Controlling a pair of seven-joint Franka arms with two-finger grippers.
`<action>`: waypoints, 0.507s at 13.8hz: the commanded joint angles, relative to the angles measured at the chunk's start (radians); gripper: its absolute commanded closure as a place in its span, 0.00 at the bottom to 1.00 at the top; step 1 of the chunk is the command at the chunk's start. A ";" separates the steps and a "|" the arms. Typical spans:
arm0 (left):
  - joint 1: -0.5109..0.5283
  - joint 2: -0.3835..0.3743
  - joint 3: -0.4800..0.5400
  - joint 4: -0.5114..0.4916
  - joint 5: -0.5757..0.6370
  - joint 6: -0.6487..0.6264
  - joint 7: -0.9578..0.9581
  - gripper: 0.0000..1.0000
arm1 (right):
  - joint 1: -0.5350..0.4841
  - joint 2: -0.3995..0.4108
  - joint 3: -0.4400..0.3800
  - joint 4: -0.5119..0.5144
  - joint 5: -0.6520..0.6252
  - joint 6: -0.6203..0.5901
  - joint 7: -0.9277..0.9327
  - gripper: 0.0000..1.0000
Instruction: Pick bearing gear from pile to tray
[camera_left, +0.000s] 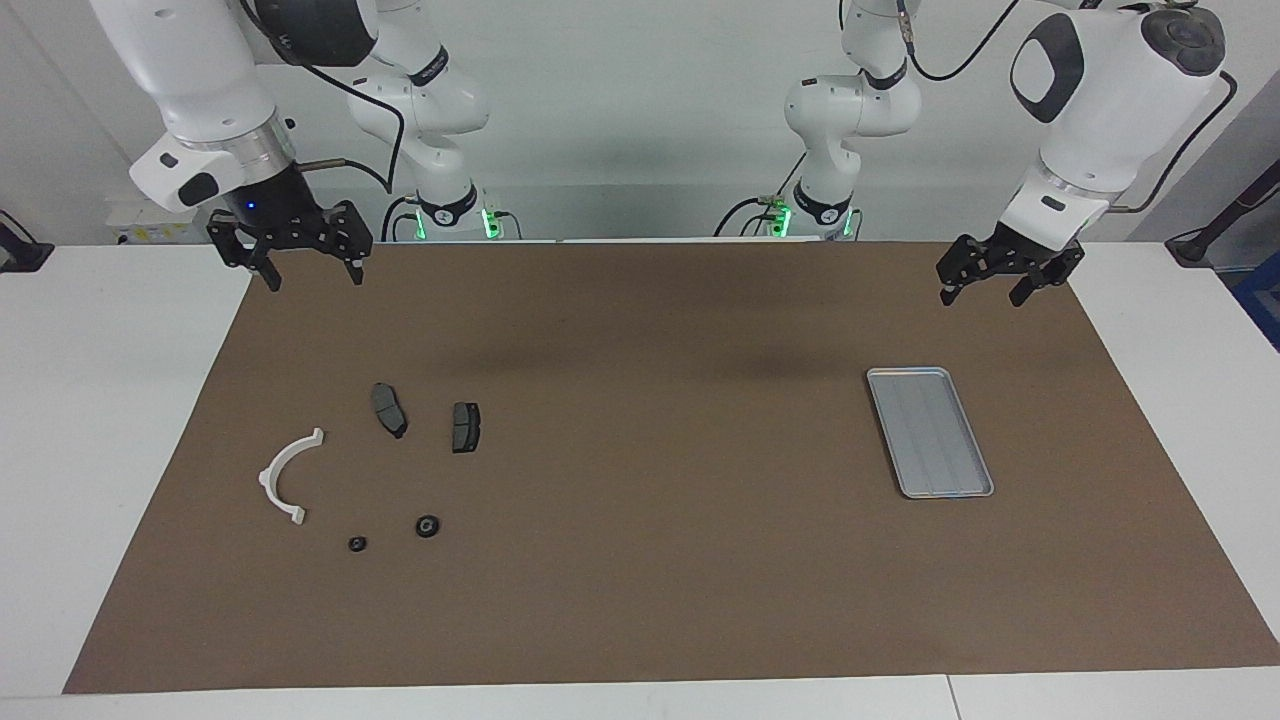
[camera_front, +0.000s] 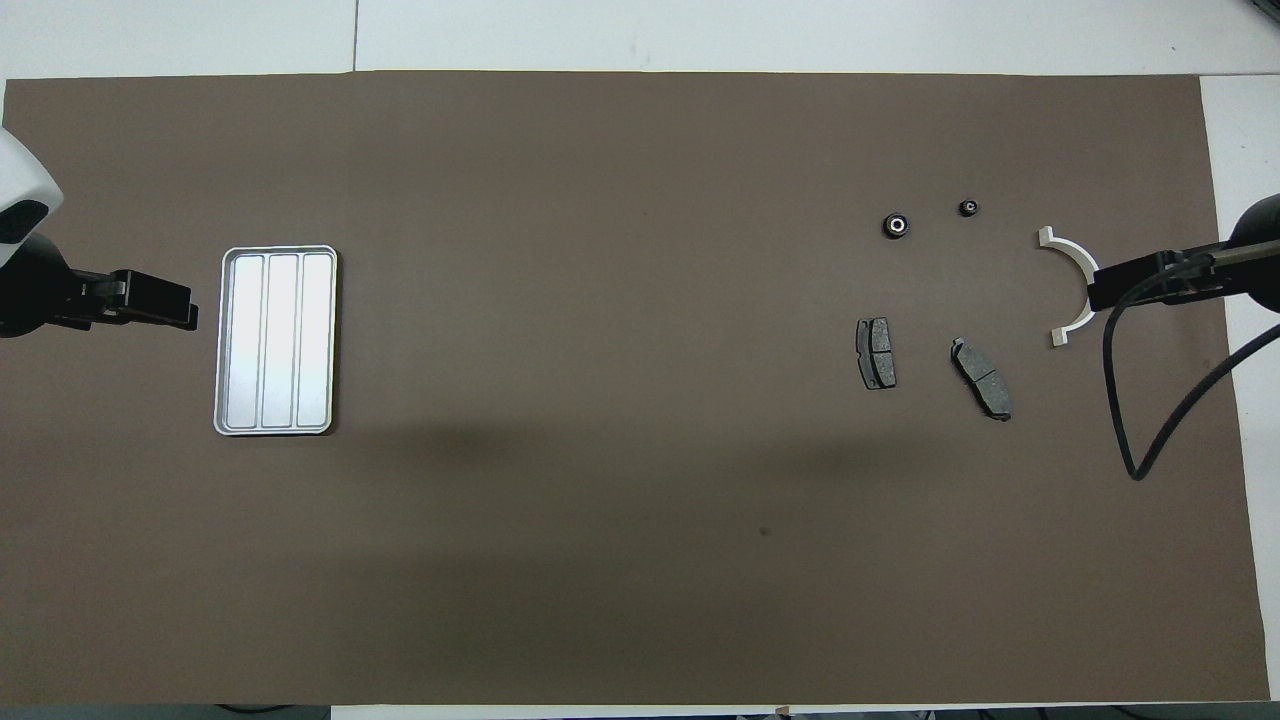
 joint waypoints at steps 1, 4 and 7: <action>0.007 -0.020 -0.005 -0.017 -0.005 0.012 0.013 0.00 | 0.008 -0.004 -0.009 -0.004 -0.002 0.006 0.006 0.00; 0.007 -0.020 -0.005 -0.017 -0.005 0.012 0.013 0.00 | 0.008 0.000 -0.009 -0.004 -0.008 0.004 -0.001 0.00; 0.007 -0.020 -0.005 -0.017 -0.005 0.010 0.013 0.00 | 0.008 0.004 -0.009 -0.005 -0.011 0.006 -0.001 0.00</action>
